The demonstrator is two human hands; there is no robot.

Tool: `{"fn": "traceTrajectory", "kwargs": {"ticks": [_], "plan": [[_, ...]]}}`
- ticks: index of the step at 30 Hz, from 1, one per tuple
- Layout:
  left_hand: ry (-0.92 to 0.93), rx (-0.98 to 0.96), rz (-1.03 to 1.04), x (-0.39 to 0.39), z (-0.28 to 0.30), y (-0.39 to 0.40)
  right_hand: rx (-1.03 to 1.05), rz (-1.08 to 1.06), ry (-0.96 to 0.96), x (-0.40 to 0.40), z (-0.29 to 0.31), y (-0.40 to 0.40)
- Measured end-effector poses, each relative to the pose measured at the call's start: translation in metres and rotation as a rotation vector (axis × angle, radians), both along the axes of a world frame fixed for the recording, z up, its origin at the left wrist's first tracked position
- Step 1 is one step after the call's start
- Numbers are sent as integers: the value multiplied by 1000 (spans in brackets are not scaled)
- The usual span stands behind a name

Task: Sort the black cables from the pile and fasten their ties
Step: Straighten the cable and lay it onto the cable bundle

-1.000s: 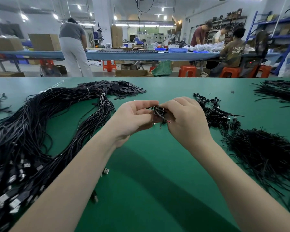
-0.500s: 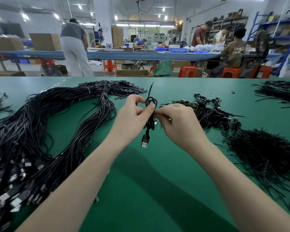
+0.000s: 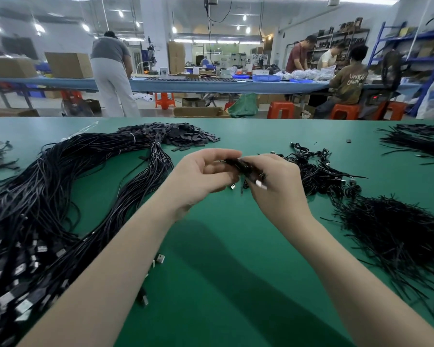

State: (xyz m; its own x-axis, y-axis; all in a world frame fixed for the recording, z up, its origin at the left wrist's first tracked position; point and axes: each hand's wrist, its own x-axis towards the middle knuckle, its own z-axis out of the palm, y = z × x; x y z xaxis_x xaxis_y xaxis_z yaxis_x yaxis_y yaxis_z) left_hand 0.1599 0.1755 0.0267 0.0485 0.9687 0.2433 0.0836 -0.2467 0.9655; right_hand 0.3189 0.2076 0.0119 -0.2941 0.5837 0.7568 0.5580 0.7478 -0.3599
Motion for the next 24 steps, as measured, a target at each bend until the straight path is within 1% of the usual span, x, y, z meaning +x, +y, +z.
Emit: {"fn": "traceTrajectory", "kwargs": {"ticks": [2,5,6,8,9,10,12,13,14,16,17,18,19,21,24], "plan": [[197,157,108,-1,-4,1,-22,17,-14,-1,-1,1],[442,342,306,-3,-11,7,-3,-23,54,-3,-2,1],[490,401,362,-3,-11,8,3,-54,65,-5,-2,1],[503,497,382,-1,-10,7,-30,-97,68,-7,-3,2],[459,501,358,1,-10,7,-28,-105,68,-7,-4,3],[388,466,334,4,-10,6,8,-105,77,-7,-4,2],[226,313,314,11,-8,3,171,-99,73,-6,-4,-1],[107,201,288,13,-5,2,280,-103,49,-5,-4,-2],[-60,48,237,15,-2,1,387,-109,16,-5,-6,-3],[-432,-275,53,15,6,-3,552,-124,-33,-4,-7,-2],[-536,-351,-8,14,9,-5,593,-133,-33,-3,-7,-1],[-550,-351,-46,13,10,-5,598,-138,-19,-2,-6,0],[-502,-298,-54,13,11,-4,576,-134,-4,-1,-6,0],[-309,-118,-58,10,11,-4,491,-109,22,1,-4,0],[135,201,-14,0,5,-2,373,-71,89,1,-1,0]]}}
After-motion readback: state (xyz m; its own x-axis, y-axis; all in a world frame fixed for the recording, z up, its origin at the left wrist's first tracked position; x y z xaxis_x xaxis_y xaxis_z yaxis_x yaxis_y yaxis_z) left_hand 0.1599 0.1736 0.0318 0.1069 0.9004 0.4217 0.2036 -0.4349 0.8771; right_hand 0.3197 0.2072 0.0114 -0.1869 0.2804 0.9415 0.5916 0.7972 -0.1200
